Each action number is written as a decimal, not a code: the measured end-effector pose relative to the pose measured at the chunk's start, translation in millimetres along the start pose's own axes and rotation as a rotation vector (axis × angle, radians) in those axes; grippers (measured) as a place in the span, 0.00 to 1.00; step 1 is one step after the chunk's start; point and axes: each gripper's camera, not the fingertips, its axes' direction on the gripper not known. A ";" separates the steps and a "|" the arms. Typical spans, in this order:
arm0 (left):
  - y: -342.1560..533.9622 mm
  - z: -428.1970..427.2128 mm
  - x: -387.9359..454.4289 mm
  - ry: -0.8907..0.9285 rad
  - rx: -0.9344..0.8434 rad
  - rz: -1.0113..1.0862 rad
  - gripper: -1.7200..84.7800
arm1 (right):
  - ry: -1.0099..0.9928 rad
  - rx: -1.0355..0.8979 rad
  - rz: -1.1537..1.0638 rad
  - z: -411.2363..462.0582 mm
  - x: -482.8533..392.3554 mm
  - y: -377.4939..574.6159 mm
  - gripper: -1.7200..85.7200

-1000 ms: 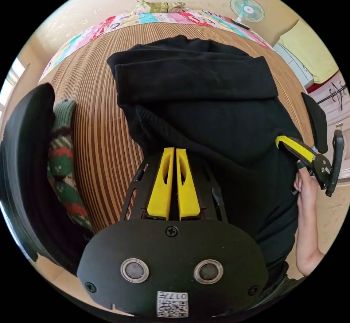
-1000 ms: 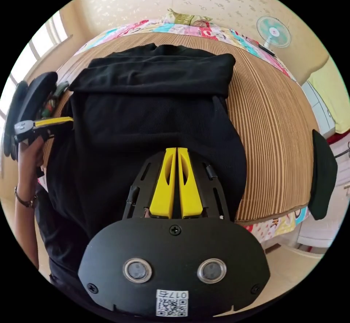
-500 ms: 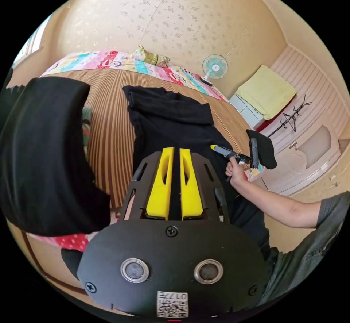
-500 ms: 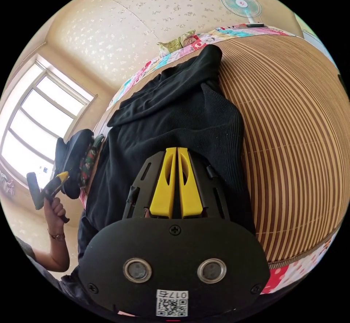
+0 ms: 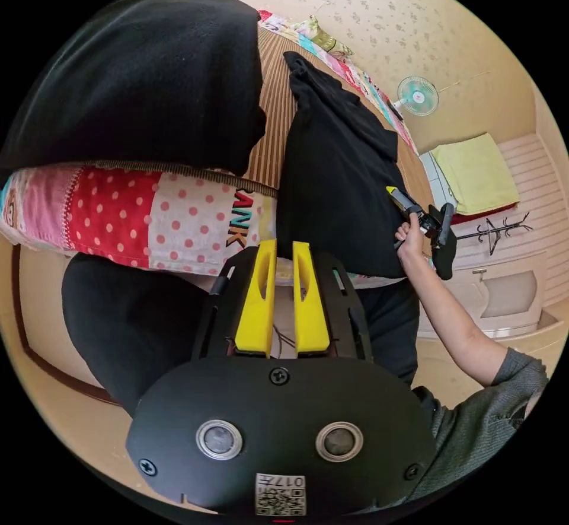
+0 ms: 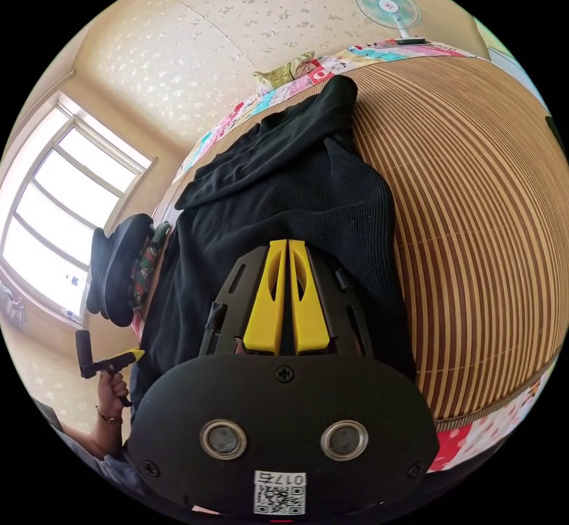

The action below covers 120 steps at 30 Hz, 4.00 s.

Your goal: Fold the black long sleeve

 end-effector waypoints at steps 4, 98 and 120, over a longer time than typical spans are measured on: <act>4.7 -35.0 -33.2 0.342 0.070 -0.039 0.07 | 0.163 0.074 0.040 -71.7 -10.8 12.0 0.03; 73.7 -32.1 2.7 0.778 0.122 0.128 0.07 | -0.707 -0.250 0.009 -303.0 187.3 -33.1 0.07; 74.8 -47.8 16.9 0.738 0.305 0.088 0.07 | -1.143 0.496 0.005 -512.2 266.5 -21.5 0.04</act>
